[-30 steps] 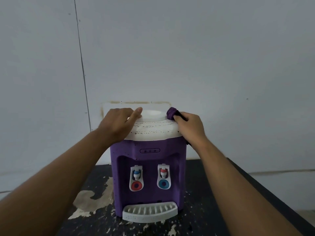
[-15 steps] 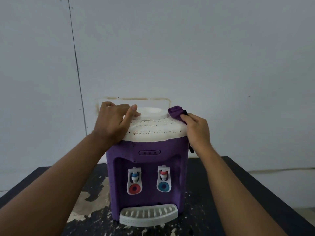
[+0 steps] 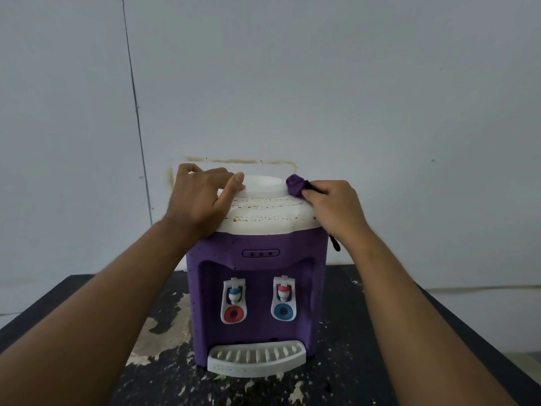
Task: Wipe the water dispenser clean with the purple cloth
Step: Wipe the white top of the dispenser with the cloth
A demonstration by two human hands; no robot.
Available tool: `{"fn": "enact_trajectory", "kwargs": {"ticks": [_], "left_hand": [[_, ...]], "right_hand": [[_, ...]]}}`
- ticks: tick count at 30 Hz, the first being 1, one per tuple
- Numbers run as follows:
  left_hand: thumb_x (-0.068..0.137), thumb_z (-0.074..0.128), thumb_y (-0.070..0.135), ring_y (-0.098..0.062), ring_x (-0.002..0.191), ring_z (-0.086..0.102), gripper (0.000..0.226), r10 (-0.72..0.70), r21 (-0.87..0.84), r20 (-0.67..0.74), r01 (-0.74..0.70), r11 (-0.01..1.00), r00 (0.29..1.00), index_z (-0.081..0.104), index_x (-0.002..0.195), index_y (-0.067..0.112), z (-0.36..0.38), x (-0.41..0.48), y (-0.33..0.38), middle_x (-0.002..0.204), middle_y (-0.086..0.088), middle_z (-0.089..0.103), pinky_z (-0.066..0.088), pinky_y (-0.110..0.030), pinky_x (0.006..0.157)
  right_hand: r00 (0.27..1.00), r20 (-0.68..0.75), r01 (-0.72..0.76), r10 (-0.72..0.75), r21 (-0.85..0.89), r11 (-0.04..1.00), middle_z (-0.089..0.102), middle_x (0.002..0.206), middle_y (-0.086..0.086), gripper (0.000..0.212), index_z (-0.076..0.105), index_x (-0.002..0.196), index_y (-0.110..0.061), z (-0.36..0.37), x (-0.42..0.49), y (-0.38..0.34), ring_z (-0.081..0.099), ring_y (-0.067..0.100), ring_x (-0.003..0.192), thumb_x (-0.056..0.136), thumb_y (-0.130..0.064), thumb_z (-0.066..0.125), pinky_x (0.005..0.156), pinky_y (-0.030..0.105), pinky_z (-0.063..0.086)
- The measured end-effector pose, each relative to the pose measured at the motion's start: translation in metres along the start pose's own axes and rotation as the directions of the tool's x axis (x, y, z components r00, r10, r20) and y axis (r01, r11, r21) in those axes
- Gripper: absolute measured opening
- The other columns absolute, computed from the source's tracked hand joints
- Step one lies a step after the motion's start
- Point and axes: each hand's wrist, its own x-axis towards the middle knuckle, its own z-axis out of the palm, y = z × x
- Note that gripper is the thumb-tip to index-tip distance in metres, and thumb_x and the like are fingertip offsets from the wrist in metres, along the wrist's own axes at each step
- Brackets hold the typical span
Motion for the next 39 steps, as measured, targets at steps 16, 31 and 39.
{"fn": "enact_trajectory", "kwargs": {"ticks": [16,31,39], "left_hand": [[0.113,0.028,0.049,-0.014,0.092,0.065,0.059,0.011,0.015,-0.013,-0.011,1.000,1.000,0.082,0.101,0.029,0.001,-0.002,-0.002,0.105,0.012,0.079,0.030,-0.039,0.103],[0.111,0.028,0.054,-0.014,0.089,0.063,0.060,-0.002,0.022,-0.023,0.003,1.000,1.000,0.080,0.096,0.028,0.003,-0.001,-0.003,0.101,0.013,0.077,0.030,-0.039,0.101],[0.110,0.027,0.055,-0.015,0.088,0.064,0.063,-0.003,0.015,-0.030,0.004,1.000,1.000,0.081,0.095,0.027,0.003,-0.002,-0.001,0.100,0.011,0.077,0.032,-0.042,0.102]], "right_hand": [[0.989,-0.059,0.139,-0.133,0.113,0.984,0.081,0.104,-0.027,0.023,0.082,0.126,-0.032,-0.006,-0.020,0.031,0.074,-0.007,0.097,0.107,-0.036,0.070,0.079,0.008,0.053],[0.984,-0.065,0.165,-0.164,-0.001,0.986,0.071,0.096,-0.048,0.023,0.085,0.122,-0.031,0.006,-0.011,0.022,0.066,-0.024,0.102,0.106,-0.041,0.071,0.085,-0.002,0.046],[0.988,-0.133,0.097,-0.084,0.095,0.991,0.078,0.094,-0.036,0.025,0.086,0.120,-0.030,0.001,-0.014,0.032,0.071,-0.012,0.092,0.109,-0.042,0.066,0.080,0.009,0.051]]}}
